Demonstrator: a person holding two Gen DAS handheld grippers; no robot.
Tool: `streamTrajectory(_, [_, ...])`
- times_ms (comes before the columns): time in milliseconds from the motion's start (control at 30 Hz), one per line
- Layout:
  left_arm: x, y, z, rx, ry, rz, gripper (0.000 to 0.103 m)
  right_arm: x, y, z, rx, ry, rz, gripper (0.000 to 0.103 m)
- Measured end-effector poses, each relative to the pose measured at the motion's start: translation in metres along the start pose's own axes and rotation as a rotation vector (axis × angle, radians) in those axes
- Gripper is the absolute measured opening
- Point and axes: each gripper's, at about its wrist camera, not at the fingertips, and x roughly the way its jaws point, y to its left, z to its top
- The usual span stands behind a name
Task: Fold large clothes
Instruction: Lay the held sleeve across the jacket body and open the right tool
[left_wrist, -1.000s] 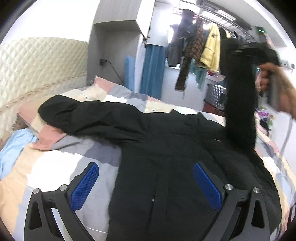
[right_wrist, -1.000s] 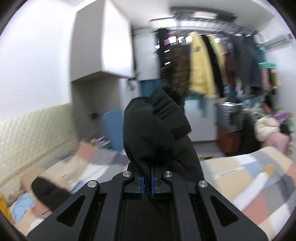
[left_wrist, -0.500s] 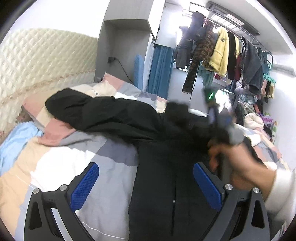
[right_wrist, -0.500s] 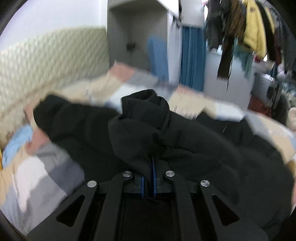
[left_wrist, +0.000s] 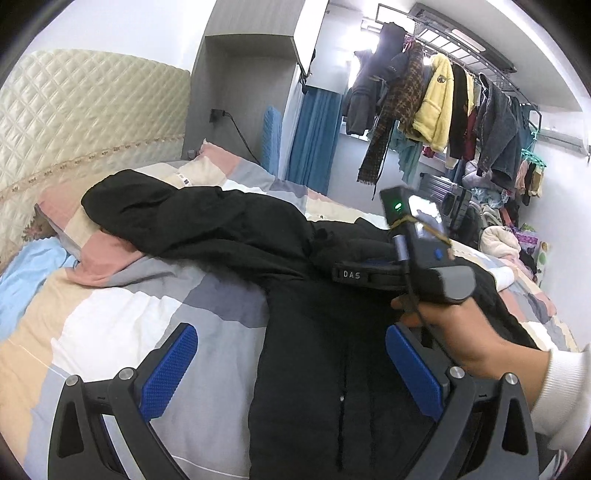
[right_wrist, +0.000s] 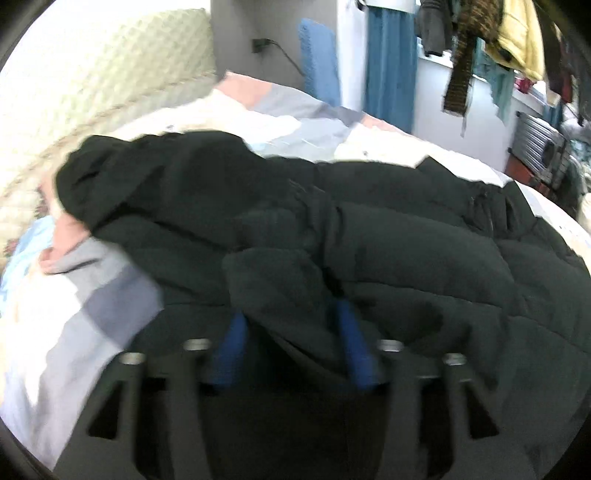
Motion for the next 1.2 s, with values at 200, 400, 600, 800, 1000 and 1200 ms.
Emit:
streamTrajectory(200, [-0.012,-0.001,0.002,-0.005,-0.018,0.003,0.103,-0.059,0.005,0.012,-0.004,-0.079,0.043,0.070])
streamTrajectory(400, [-0.028,-0.016,0.002,0.031,-0.043,0.003,0.103,-0.142,-0.012,0.010,-0.007,-0.170,-0.006,0.070])
streamTrajectory(600, [-0.046,-0.047,0.003,0.121,-0.073,0.001,0.103,-0.232,-0.033,-0.005,0.015,-0.261,-0.051,0.070])
streamTrajectory(800, [-0.065,-0.069,0.002,0.143,-0.089,-0.028,0.103,-0.304,-0.051,-0.027,0.051,-0.335,-0.079,0.070])
streamTrajectory(1000, [-0.082,-0.075,-0.005,0.094,-0.097,-0.068,0.103,-0.346,-0.065,-0.064,0.096,-0.377,-0.125,0.070])
streamTrajectory(1200, [-0.083,-0.078,-0.020,0.092,-0.073,-0.068,0.103,-0.361,-0.072,-0.101,0.174,-0.382,-0.139,0.070])
